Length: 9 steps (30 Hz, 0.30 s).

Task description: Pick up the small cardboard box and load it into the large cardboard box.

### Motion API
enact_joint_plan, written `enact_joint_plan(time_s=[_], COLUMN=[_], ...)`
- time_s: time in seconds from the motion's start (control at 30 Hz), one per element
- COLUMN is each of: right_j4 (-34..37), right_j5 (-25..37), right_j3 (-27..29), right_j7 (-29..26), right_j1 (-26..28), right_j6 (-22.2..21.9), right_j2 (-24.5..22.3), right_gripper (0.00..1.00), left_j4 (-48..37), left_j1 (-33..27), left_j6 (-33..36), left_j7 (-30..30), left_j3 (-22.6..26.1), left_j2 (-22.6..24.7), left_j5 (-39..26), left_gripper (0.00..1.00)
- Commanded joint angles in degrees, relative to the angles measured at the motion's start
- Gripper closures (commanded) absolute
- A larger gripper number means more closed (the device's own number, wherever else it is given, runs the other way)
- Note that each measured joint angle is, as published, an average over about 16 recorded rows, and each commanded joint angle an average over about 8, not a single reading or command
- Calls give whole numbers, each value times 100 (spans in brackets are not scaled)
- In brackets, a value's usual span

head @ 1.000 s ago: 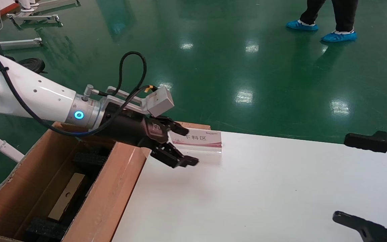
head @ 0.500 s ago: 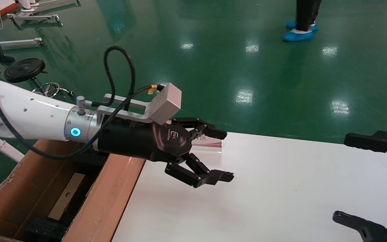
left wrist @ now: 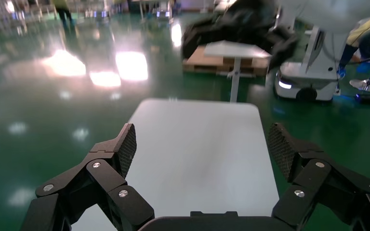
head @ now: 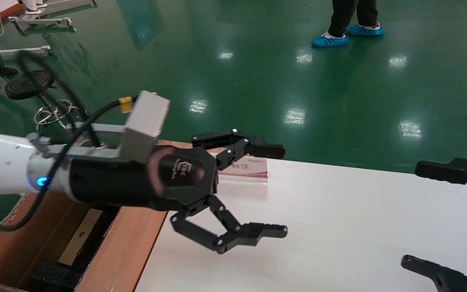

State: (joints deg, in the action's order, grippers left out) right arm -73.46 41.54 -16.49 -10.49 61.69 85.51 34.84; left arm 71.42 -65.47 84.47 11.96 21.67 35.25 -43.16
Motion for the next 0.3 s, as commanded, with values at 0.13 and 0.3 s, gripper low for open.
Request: enact_joint_plan(time_s=[0.13,0.3], right_j4=[-3,-5], right_j5=[7,12], right_j3=[10,18], right_j7=[-6,-10], right_j1=[-3,-5], right_j6=[4,7], right_j2=[4,7], right_gripper=[0,0], left_j4=[208,211], left_j1=[379,388], left_j6=[119,123], left_j7=[-119,-124], left_j3=[-548,-561], left_j2=[-22,-23], left_j5=[127,131], left_gripper=[0,0])
